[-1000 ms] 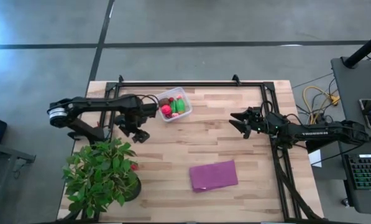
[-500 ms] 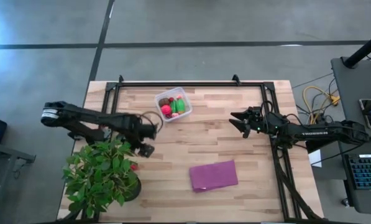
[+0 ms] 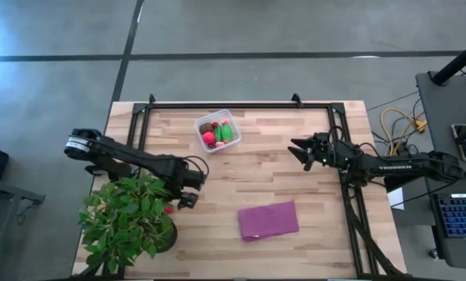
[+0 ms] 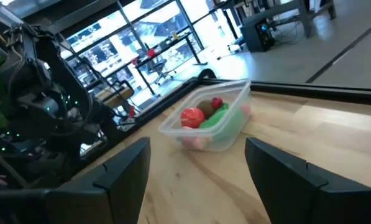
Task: Pick and placing Produce into tupperware
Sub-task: Put the red strawberry into the transparent bin, then return to Home Position
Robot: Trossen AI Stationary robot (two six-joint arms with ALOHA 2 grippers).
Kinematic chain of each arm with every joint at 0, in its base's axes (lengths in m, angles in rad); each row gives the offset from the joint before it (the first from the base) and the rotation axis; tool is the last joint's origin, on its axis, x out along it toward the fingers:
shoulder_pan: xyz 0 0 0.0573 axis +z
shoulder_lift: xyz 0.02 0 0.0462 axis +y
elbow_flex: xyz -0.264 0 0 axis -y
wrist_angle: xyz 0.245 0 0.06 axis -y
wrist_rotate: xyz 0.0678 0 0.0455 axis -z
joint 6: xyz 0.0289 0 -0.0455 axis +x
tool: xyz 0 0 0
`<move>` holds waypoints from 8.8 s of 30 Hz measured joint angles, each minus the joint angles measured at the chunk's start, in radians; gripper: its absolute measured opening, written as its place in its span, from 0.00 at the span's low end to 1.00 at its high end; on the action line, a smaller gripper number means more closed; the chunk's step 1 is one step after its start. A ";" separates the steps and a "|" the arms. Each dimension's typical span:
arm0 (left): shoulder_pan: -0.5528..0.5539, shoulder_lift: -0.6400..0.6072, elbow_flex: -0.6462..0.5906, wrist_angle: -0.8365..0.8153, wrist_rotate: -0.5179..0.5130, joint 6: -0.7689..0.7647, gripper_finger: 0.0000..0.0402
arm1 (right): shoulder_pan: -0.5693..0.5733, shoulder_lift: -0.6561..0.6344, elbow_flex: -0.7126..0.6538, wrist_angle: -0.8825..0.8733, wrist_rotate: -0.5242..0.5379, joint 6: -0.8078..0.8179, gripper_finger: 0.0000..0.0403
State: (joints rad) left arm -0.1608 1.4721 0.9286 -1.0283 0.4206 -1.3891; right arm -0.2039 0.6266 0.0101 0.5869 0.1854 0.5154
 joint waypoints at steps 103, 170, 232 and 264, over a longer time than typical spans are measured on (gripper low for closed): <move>0.081 -0.038 -0.175 0.250 -0.133 0.099 0.34 | -0.024 0.001 0.000 -0.005 -0.005 0.001 0.63; 0.631 -0.832 -0.544 1.408 -0.002 0.745 0.73 | -0.024 0.005 0.000 -0.006 -0.002 0.001 0.63; 0.632 -0.952 -0.923 1.124 0.095 0.715 0.73 | -0.024 0.005 0.000 -0.006 -0.004 0.001 0.63; 0.632 -0.949 -0.923 1.125 0.096 0.715 0.73 | -0.024 0.005 0.000 -0.006 -0.003 0.001 0.63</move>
State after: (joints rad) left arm 0.4709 0.5232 0.0051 0.0963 0.5161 -0.6743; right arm -0.2276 0.6312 0.0097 0.5804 0.1822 0.5159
